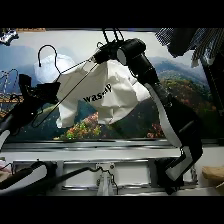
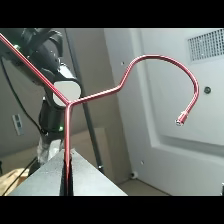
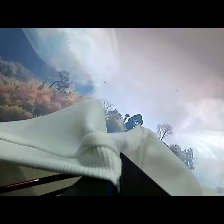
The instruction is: Fold the clothes and pants, and hang the long-sleeved shirts on hangers.
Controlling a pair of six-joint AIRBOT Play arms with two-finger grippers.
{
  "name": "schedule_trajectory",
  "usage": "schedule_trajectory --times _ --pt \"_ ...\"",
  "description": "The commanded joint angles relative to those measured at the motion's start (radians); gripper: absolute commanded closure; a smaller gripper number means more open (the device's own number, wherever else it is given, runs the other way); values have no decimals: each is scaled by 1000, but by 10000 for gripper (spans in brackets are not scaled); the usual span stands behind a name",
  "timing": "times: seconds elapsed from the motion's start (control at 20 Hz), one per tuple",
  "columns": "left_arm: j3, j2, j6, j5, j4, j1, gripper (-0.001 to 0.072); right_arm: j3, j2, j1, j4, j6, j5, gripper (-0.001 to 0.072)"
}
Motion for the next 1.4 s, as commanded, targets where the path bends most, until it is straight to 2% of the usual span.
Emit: schedule_trajectory --times 0.0,0.25,0.35,0.5,0.6,0.85,1.2,1.35 --pt "0 2 -13 63 -3 -30 692 2 8 11 1 -15 19 685" --pt "0 -83 1 82 -25 -121 691 2 30 24 9 -29 27 685" --pt "0 -113 55 113 -70 -128 692 2 43 31 10 -30 56 685" --pt "2 -166 117 124 -214 -125 692 2 66 59 18 -30 128 685" --pt "22 -222 102 114 -244 -127 692 2 85 99 19 -31 174 685" --pt "158 -387 62 -133 -310 -219 692 2 111 204 14 -89 267 685" --pt "309 -483 63 -156 -314 -326 692 2 170 249 18 -87 310 686" --pt "332 -491 63 -156 -289 -333 693 2 206 249 15 -87 373 685"
